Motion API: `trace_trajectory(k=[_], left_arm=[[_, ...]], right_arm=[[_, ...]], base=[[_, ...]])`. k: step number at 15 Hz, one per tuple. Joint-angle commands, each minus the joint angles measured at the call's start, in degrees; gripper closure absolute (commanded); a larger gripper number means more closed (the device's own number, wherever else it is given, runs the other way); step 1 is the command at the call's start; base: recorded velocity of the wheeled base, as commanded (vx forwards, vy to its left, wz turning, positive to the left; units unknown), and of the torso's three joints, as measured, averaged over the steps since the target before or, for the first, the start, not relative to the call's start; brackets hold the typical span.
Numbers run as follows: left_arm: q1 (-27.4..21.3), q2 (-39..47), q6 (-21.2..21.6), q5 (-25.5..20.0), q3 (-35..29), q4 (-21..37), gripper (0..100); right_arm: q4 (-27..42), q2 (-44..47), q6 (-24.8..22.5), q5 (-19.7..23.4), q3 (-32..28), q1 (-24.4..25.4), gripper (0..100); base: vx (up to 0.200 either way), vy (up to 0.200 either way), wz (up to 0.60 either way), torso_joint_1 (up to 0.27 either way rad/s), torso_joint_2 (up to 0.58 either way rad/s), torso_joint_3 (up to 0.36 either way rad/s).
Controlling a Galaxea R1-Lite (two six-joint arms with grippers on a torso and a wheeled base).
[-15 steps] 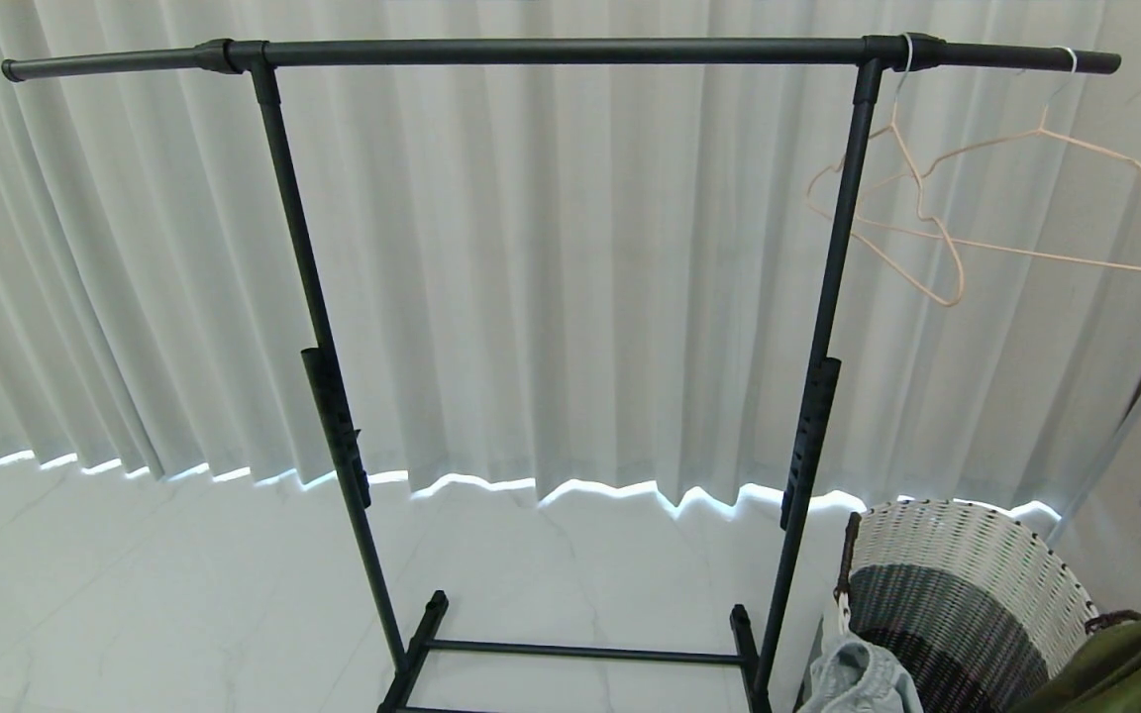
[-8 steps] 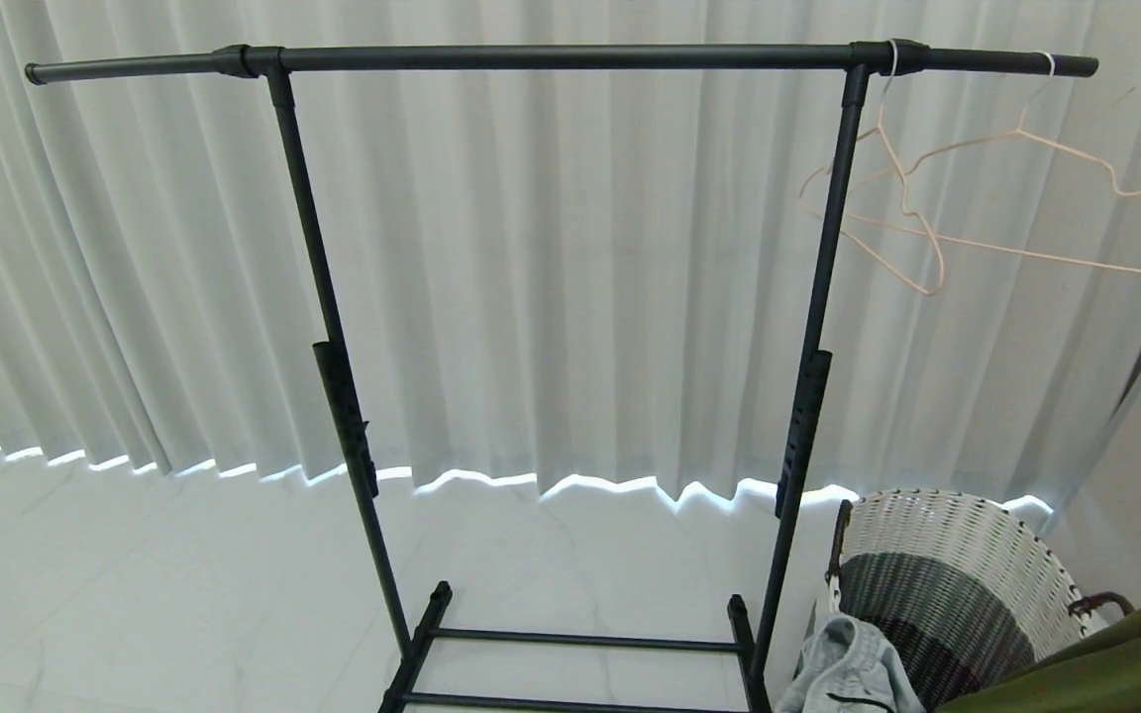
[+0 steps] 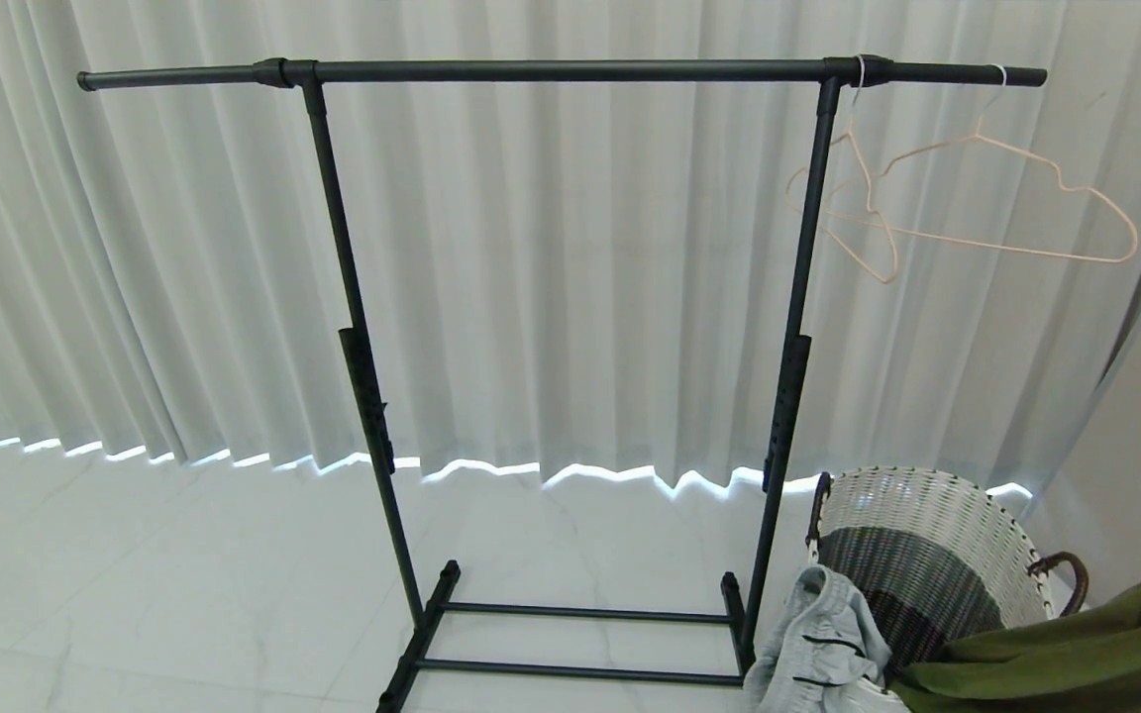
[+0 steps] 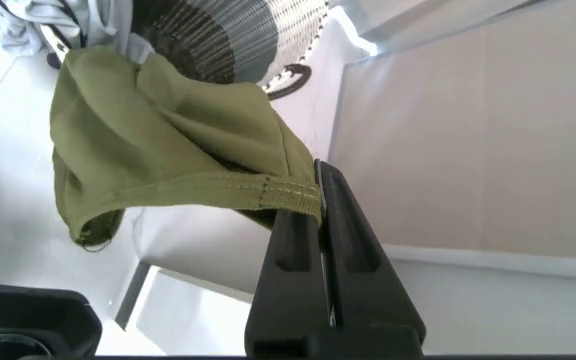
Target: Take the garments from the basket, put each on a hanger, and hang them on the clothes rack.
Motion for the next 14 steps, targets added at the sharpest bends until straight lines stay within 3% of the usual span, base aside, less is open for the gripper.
trace_trajectory(k=[1, 10, 14], left_arm=[[0.0, 0.1, -0.1, 0.0, 0.0, 0.0, 0], [0.0, 0.1, 0.1, 0.0, 0.0, 0.0, 0], [0.0, 0.0, 0.0, 0.1, 0.0, 0.0, 0]], right_arm=[[0.0, -0.5, 0.0, 0.1, 0.0, 0.1, 100], [0.0, 0.1, 0.2, 0.2, 0.3, 0.1, 100], [-0.1, 1.5, 0.2, 0.8, 0.3, 0.0, 100]], base=[[0.000, 0.200, 0.00, 0.002, 0.01, 0.002], [0.000, 0.200, 0.00, 0.002, 0.00, 0.001], [0.000, 0.000, 0.00, 0.000, 0.00, 0.000]])
